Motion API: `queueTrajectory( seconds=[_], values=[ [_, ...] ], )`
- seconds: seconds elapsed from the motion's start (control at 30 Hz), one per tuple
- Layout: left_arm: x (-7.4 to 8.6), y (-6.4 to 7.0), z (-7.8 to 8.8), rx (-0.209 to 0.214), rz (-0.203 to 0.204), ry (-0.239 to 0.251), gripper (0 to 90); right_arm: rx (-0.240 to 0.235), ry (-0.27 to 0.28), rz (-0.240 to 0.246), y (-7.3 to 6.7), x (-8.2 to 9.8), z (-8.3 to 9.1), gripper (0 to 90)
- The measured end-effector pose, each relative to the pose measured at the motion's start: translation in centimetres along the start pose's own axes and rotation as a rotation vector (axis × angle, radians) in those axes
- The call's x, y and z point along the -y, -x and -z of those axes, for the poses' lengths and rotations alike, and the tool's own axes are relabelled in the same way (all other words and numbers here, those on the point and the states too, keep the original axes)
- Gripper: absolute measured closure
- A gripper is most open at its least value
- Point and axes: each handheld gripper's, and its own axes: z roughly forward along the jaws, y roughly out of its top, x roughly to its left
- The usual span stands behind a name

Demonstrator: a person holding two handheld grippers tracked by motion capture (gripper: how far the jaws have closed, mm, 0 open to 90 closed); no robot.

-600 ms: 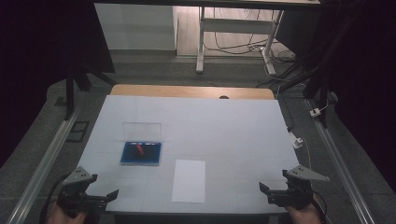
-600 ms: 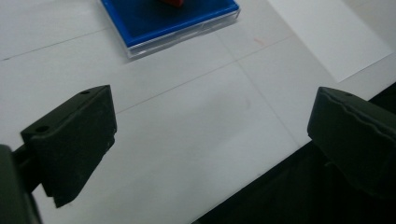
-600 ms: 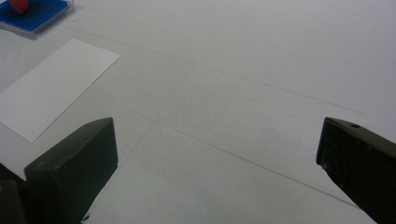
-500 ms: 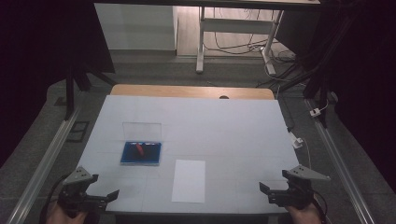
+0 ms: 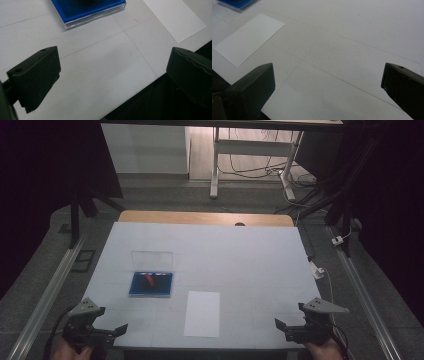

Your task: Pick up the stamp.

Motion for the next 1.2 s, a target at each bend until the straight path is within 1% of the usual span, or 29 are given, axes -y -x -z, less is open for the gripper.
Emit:
queueTrajectory(
  seconds=[0.03,0.3,0.47,0.57,0.63,0.67,0.7,0.8,0.83,0.87,0.9,1.13,1.2],
  values=[
    [0.0,0.0,0.0,0.0,0.0,0.0,0.0,0.003,-0.001,0.003,0.0,0.0,0.0,0.0],
    [0.0,-0.2,0.0,0.038,-0.002,-0.002,1.2,0.0,-0.008,0.009,-0.1,0.0,0.0,0.0],
    [-0.1,-0.1,-0.1,0.04,-0.011,-0.01,1.0,-0.001,-0.011,0.014,-0.1,0.0,-0.1,0.0],
    [-0.1,-0.2,0.0,0.058,-0.015,0.014,0.9,-0.001,-0.01,0.014,-0.2,0.0,-0.1,0.0],
    [-0.3,-0.1,0.0,0.067,-0.028,0.027,0.5,-0.005,-0.013,0.016,-0.2,-0.1,-0.1,0.0],
    [-0.6,0.2,-0.1,0.061,-0.043,0.029,0.6,-0.006,-0.016,0.015,-0.2,-0.1,-0.2,0.0],
    [-0.6,0.2,-0.1,0.061,-0.043,0.029,0.5,-0.006,-0.016,0.015,-0.2,-0.1,-0.2,0.0],
    [-1.1,0.6,-0.2,0.046,-0.068,0.04,0.4,-0.007,-0.017,0.019,-0.2,-0.1,-0.2,0.0],
    [-1.1,0.6,-0.2,0.046,-0.068,0.04,0.2,-0.007,-0.021,0.019,-0.2,-0.1,-0.2,0.0],
    [-1.1,0.6,-0.3,0.041,-0.076,0.045,0.0,-0.008,-0.022,0.019,-0.2,-0.1,-0.2,0.0],
    [-1.2,0.6,-0.4,0.018,-0.089,0.051,0.0,-0.007,-0.022,0.02,-0.2,-0.1,-0.2,0.0],
    [-1.6,0.4,-0.8,0.005,-0.086,0.063,0.0,-0.013,-0.024,0.023,-0.2,-0.1,-0.3,0.0],
    [-1.7,0.4,-1.0,0.008,-0.084,0.058,0.0,-0.011,-0.025,0.026,-0.2,-0.1,-0.3,0.0]
  ],
)
